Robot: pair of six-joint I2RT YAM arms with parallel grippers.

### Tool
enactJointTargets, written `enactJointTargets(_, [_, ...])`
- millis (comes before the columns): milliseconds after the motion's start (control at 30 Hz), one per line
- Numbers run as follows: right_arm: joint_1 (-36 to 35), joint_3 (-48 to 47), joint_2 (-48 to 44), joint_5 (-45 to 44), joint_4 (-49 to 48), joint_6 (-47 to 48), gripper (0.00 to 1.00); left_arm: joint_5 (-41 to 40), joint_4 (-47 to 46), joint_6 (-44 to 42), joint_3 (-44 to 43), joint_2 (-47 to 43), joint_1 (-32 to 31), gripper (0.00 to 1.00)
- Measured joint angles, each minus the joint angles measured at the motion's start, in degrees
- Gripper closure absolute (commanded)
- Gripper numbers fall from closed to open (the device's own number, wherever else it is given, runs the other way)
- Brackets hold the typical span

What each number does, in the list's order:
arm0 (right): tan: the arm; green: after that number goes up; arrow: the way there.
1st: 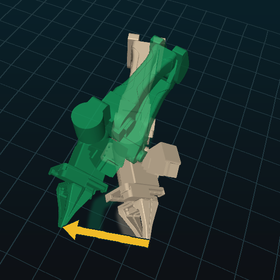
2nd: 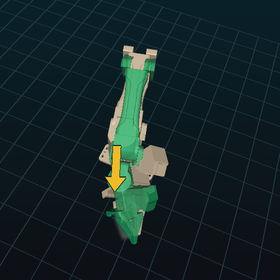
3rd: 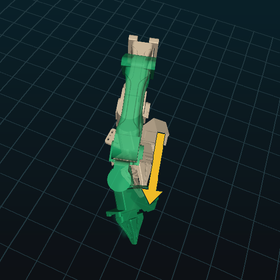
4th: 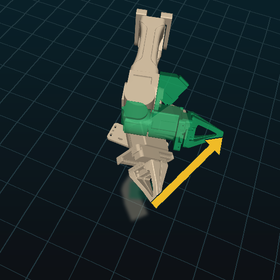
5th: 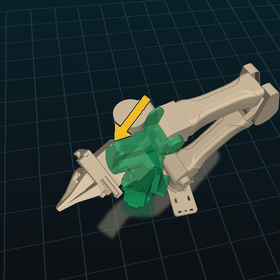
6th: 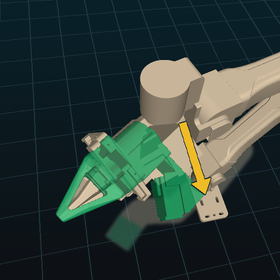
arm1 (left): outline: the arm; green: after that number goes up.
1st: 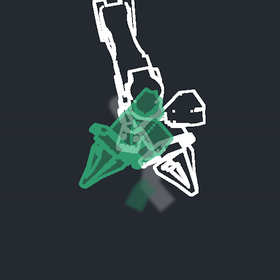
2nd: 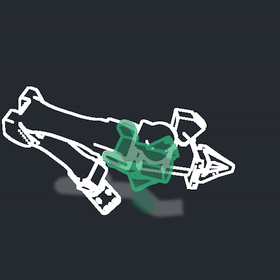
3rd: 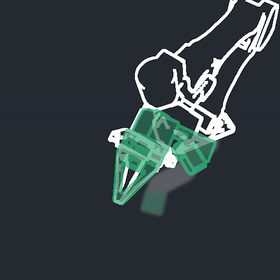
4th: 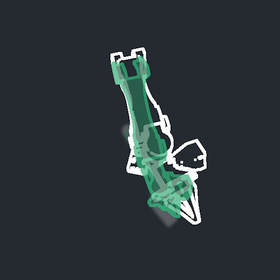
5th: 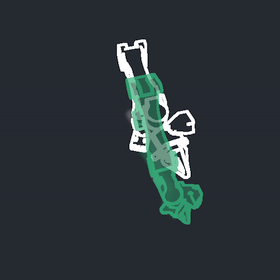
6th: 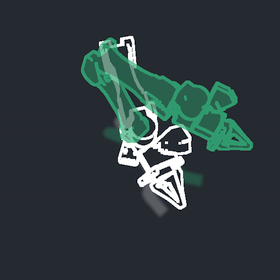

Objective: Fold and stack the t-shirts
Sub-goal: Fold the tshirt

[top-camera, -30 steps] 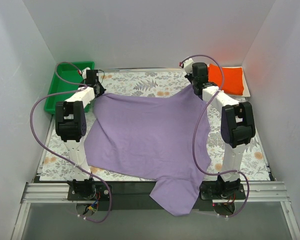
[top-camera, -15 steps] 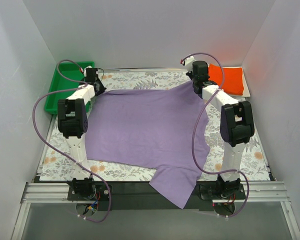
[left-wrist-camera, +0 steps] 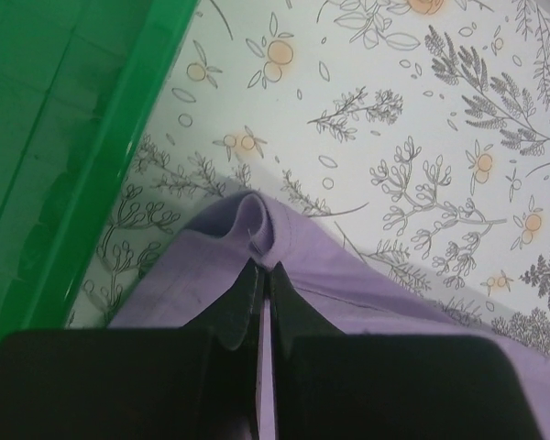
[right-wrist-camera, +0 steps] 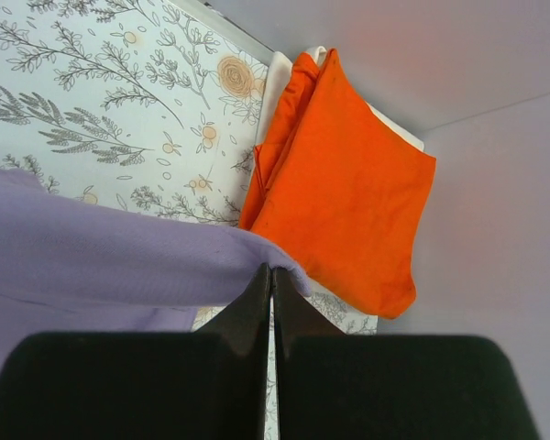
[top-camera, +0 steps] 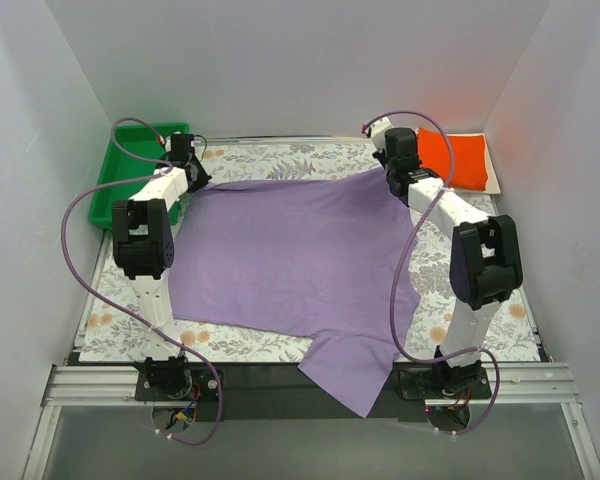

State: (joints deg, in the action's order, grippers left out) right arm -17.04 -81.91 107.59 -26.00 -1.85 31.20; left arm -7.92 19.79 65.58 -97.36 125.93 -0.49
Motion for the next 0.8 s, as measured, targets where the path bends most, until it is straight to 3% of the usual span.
enactJointTargets(433, [-3.32,5.18,-8.59,-3.78,7.74,-5.68,0.99,-0.28,4.13,2.67,7.23,-10.82,0.0,1.0])
enactJointTargets(800, [-5.11,9.09,-13.27,-7.13,14.27,-10.43,0.99,-0.42,7.56,4.74,9.33,-14.1,2.78,1.0])
